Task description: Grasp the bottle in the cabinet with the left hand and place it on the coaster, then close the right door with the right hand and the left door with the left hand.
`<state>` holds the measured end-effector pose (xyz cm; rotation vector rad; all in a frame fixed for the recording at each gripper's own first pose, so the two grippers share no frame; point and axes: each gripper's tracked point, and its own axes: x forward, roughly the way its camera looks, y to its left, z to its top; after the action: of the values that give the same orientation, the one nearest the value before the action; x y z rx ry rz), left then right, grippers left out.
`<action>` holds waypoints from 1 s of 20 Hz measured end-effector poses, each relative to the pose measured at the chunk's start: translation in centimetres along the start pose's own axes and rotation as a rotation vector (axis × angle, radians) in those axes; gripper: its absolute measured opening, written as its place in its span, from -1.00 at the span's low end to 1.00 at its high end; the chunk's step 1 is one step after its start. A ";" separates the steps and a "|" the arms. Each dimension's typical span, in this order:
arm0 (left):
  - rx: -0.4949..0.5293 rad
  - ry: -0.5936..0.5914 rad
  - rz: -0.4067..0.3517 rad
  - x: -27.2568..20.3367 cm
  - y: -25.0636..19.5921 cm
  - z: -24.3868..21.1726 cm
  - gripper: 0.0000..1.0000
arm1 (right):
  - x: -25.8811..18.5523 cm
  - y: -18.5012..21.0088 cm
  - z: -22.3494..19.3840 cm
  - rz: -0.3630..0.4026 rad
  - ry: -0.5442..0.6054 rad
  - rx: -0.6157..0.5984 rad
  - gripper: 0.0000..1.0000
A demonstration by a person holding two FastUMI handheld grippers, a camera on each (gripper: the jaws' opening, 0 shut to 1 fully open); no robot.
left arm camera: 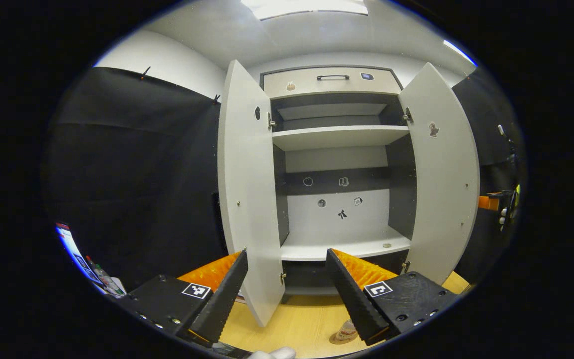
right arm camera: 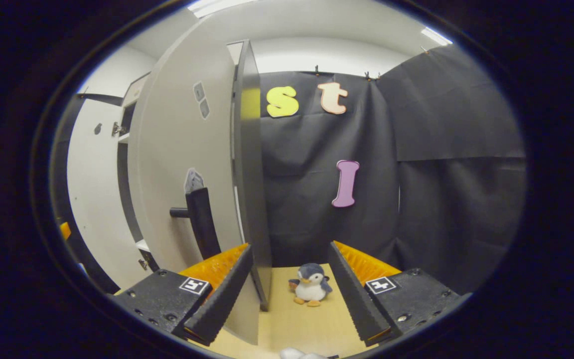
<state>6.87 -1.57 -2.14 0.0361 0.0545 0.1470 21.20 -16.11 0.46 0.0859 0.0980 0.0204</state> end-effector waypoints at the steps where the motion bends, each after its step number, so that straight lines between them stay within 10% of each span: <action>1: -0.002 0.005 -0.005 0.1 -0.2 -0.3 0.92 | 0.0 0.7 0.0 0.017 0.002 0.002 0.98; 9: -0.020 0.029 -0.026 0.8 1.5 -1.9 0.92 | -0.6 2.2 0.4 -0.055 -0.008 -0.099 0.73; 20: -0.027 0.043 -0.018 1.5 6.0 -3.2 0.92 | -0.4 11.4 -1.1 0.036 0.009 -0.059 0.86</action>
<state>7.27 4.70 -5.20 0.0058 0.0954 0.1310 20.53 -4.65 0.40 0.0291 0.1048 0.0600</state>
